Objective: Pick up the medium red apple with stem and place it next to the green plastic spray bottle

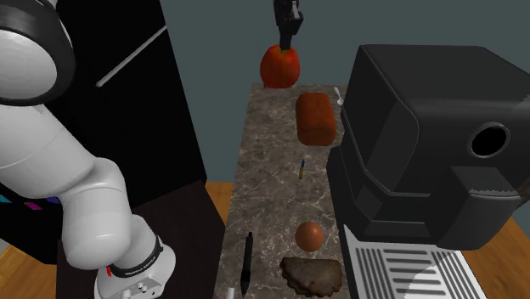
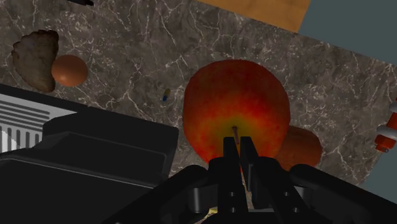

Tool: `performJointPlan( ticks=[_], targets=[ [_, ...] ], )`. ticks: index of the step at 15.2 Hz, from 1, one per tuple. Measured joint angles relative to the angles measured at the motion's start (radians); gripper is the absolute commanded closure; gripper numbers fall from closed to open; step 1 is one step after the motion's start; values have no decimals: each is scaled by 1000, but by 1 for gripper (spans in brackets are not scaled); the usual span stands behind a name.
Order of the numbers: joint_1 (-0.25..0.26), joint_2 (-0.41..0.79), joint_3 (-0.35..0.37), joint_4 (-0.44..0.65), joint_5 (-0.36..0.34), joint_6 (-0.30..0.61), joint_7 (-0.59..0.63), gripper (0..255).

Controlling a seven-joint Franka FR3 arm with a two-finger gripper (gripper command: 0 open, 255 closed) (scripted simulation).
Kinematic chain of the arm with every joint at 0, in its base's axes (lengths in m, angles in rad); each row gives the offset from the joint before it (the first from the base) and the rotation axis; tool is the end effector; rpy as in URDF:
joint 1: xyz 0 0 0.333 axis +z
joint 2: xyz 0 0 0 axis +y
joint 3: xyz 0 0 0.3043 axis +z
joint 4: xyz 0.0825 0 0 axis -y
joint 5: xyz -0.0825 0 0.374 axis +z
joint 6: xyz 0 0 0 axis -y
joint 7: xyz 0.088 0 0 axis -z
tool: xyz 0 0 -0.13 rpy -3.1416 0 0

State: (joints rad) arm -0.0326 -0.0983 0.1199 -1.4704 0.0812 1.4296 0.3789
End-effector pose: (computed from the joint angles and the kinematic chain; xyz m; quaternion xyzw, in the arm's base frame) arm 0.4949 0.0585 0.6738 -0.9894 0.1385 -0.0197 0.0398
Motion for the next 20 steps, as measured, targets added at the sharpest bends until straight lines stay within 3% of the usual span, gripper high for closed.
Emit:
performJointPlan(
  ticks=[6, 20],
  targets=[
    [-52, -147, -80, -160, 5, 3, -132, 255],
    [-155, -349, -298, -323, -72, -55, -449, 255]
  ],
)
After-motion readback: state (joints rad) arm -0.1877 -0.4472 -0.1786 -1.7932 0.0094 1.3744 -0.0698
